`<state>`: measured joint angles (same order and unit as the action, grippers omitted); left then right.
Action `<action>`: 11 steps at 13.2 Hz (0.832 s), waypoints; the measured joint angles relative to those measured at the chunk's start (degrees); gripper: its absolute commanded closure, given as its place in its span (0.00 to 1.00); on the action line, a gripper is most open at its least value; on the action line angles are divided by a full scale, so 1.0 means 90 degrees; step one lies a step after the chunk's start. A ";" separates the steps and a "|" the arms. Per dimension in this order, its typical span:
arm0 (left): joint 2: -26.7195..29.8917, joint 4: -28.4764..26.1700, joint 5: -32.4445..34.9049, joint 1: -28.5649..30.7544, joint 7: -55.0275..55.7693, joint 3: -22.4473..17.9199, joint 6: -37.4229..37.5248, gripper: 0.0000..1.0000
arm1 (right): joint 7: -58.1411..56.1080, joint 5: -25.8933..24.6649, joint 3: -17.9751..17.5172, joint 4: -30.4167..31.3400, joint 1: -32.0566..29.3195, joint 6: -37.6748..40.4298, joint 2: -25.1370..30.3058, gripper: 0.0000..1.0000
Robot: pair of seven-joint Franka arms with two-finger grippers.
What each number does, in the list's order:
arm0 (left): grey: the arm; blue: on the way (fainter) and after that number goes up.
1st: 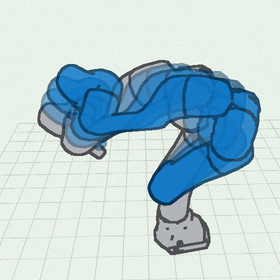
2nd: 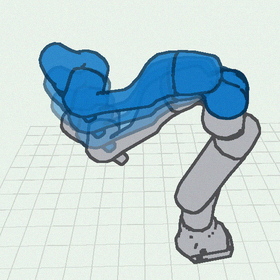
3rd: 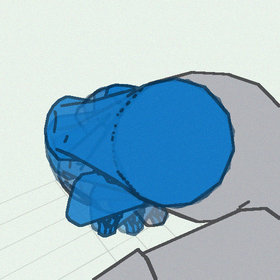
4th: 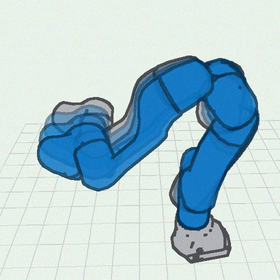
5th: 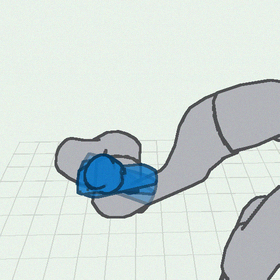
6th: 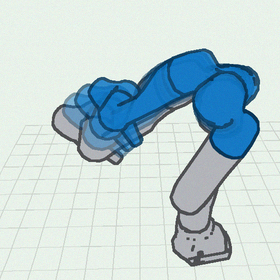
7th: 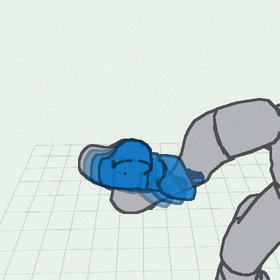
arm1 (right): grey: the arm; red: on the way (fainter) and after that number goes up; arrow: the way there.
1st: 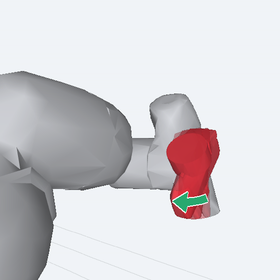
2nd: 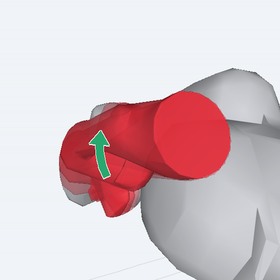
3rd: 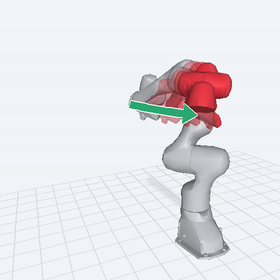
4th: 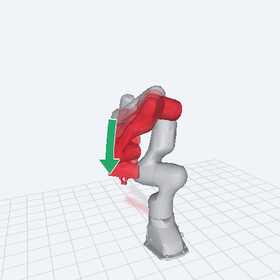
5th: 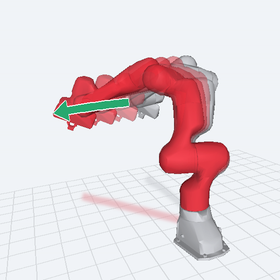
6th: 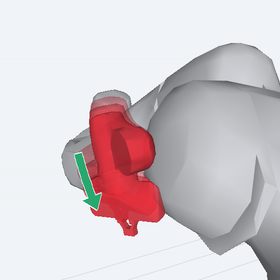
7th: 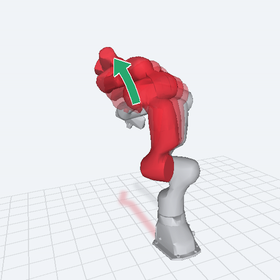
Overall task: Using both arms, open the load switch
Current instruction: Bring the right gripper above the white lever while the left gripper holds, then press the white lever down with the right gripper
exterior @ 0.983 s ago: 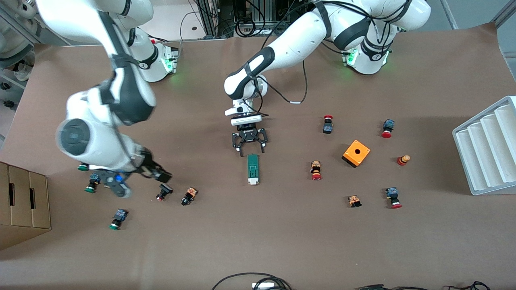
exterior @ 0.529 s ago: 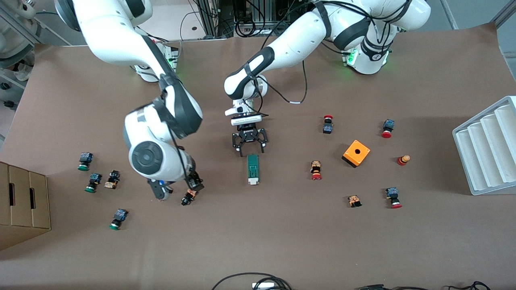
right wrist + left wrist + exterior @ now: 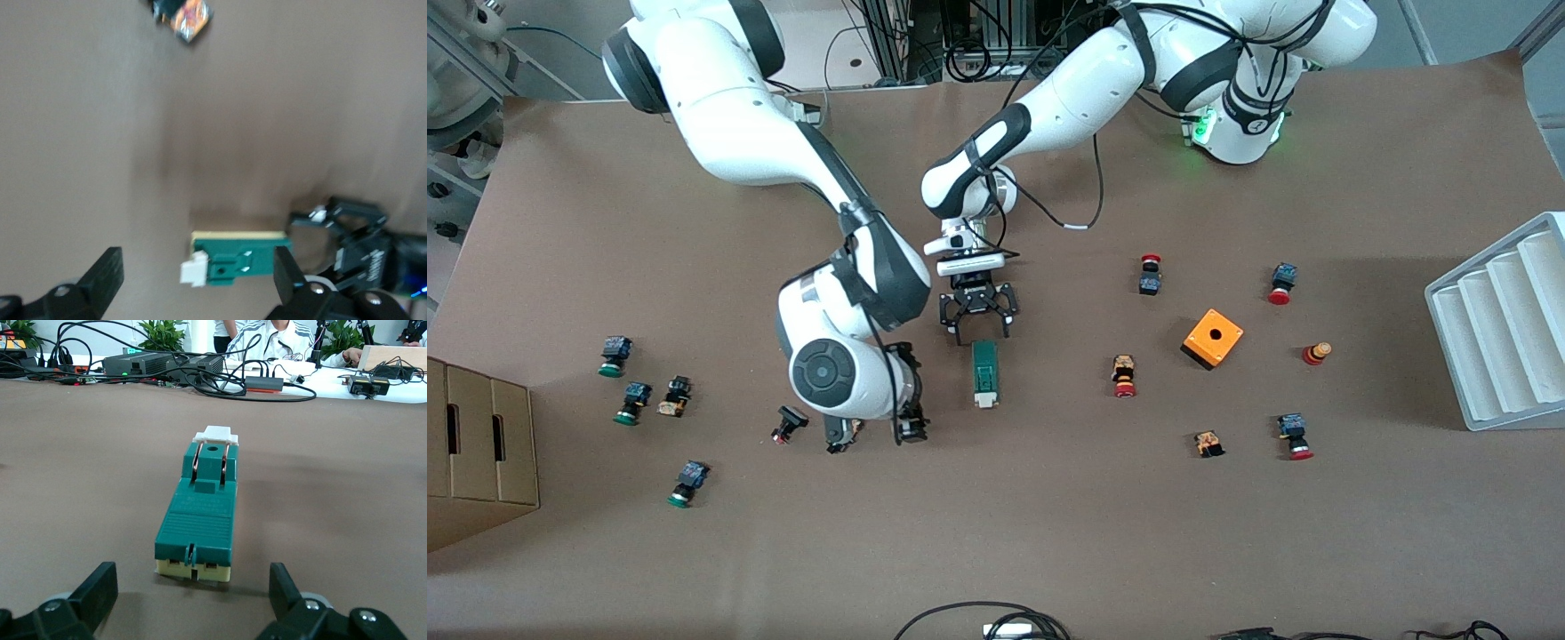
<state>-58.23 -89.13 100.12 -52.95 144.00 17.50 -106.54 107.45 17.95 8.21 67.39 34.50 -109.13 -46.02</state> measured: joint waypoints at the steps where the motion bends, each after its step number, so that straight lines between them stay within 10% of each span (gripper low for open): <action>1: -0.0002 0.0000 0.0004 -0.0001 0.0002 0.0000 0.0004 0.00 | 0.0216 0.0057 0.0004 -0.0074 0.0111 -0.0215 -0.0161 0.01; 11: -0.0014 0.0001 0.0027 -0.0004 0.0037 -0.0003 0.0035 0.00 | 0.1049 0.0950 0.0060 -0.0217 0.0573 -0.1033 -0.0913 0.04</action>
<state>-58.36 -89.12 100.35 -52.98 144.33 17.47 -106.22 116.89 26.50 8.75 65.44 39.66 -118.42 -54.23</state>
